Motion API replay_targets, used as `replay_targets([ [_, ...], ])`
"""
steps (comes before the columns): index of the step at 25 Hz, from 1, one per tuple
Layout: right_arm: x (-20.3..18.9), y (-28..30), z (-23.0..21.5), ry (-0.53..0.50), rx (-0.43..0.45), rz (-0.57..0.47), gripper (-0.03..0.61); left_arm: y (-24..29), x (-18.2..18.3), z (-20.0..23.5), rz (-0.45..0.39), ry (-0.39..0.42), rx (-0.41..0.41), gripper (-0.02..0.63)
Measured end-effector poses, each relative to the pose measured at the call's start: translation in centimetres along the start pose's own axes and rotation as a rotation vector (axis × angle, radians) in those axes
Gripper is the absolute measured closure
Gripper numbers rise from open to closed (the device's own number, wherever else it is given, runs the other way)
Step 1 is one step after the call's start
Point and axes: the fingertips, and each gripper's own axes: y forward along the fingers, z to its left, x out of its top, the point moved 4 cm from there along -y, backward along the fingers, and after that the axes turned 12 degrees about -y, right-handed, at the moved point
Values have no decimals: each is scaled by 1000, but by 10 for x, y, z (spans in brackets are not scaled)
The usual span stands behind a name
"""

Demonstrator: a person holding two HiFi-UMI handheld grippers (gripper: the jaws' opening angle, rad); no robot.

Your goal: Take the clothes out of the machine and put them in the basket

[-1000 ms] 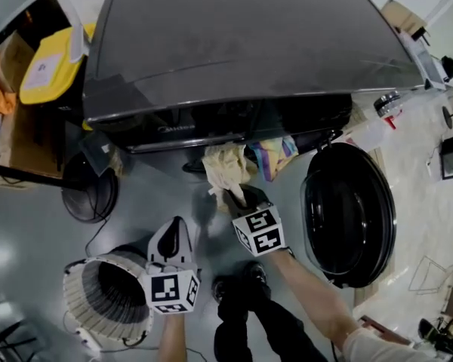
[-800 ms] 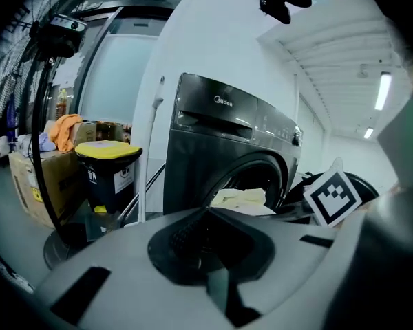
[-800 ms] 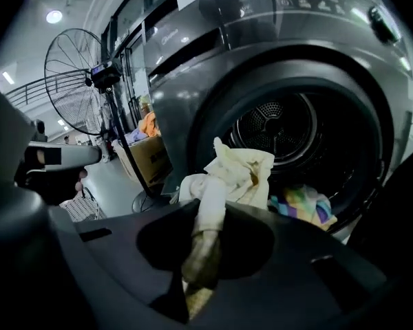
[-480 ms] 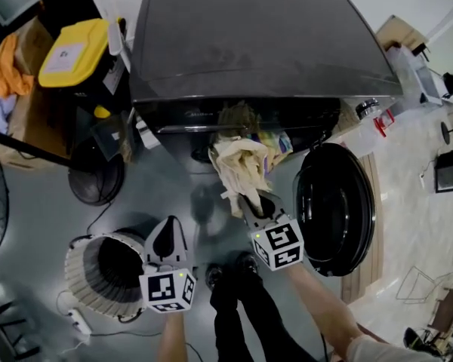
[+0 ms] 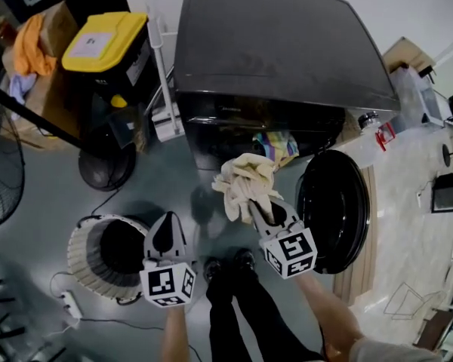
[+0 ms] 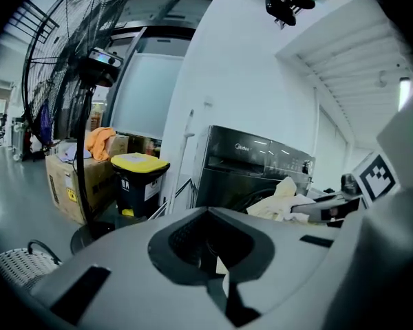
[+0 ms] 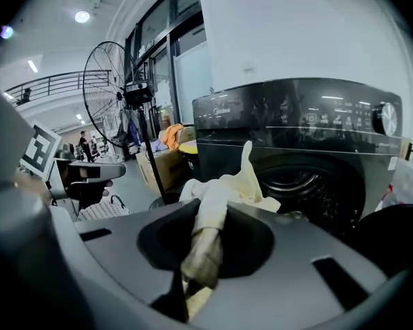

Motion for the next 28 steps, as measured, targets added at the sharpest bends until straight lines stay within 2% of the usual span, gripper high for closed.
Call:
replay_targets([
  [5,28,1,32,-53,63,-42,502,-29,11,16,-41,-10,54,595],
  [15,110,18,125,-175,292,-187,502,-116,30,87,-149,-71,276,595],
  [23,175,16,236,-281,528,-297,500,-199,50,141,-256,-116,452,595],
  [28,201,9,308,-311,672,-356,497,-259,42,173,-299,-161,570,595],
])
